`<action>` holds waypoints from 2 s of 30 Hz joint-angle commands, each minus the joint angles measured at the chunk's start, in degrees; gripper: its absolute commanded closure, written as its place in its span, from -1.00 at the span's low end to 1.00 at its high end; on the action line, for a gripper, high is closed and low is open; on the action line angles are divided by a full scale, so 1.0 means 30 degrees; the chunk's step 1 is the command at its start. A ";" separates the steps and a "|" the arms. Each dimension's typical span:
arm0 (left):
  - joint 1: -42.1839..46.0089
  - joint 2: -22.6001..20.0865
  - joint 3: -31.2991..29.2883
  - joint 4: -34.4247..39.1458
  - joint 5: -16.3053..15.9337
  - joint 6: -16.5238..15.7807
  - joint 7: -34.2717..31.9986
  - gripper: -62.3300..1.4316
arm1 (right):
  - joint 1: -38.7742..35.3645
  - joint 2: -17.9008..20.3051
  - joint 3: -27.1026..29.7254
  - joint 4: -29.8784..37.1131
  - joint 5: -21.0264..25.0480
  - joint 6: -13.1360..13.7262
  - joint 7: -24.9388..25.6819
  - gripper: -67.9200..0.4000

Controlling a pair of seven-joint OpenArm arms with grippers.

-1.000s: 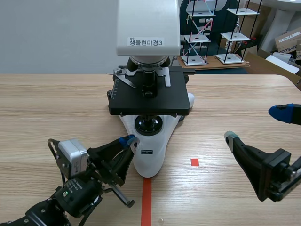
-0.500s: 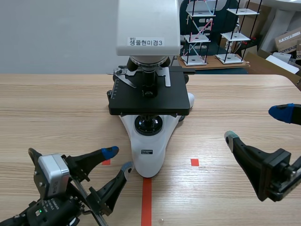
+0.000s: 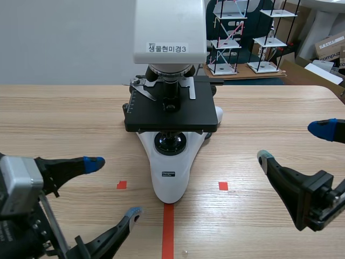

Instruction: Return to the home posture

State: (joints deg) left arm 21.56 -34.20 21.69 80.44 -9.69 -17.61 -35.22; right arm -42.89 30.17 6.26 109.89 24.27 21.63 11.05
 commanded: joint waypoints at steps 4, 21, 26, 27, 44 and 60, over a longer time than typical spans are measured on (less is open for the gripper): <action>0.2040 -0.0590 -0.2390 0.2091 -0.0576 0.0066 0.1217 -1.00 | -0.0036 0.0087 0.0168 0.0102 0.0138 -0.0066 0.0291 -0.79; 0.6200 -0.0678 -0.7402 0.6127 -0.0342 -0.0029 0.3177 -1.00 | -0.0036 0.0087 0.0168 0.0102 0.0138 -0.0066 0.0452 -0.79; 0.6193 -0.0678 -0.7402 0.6142 -0.0350 -0.0029 0.3249 -1.00 | -0.0036 0.0087 0.0168 0.0102 0.0138 -0.0066 0.0503 -0.79; 0.6193 -0.0678 -0.7402 0.6142 -0.0350 -0.0029 0.3235 -1.00 | -0.0036 0.0087 0.0168 0.0102 0.0138 -0.0066 0.0503 -0.79; 0.6193 -0.0678 -0.7402 0.6142 -0.0342 -0.0015 0.3118 -1.00 | -0.0029 0.0087 0.0168 0.0102 0.0138 -0.0066 0.0794 -0.79; 0.6186 -0.0678 -0.7402 0.6142 -0.0342 -0.0015 0.3118 -1.00 | -0.0036 0.0087 0.0168 0.0102 0.0138 -0.0066 0.0780 -0.79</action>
State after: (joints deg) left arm 40.32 -36.49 -0.78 98.37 -10.15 -17.76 -25.08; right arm -42.89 30.17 6.26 109.89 24.27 21.63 12.14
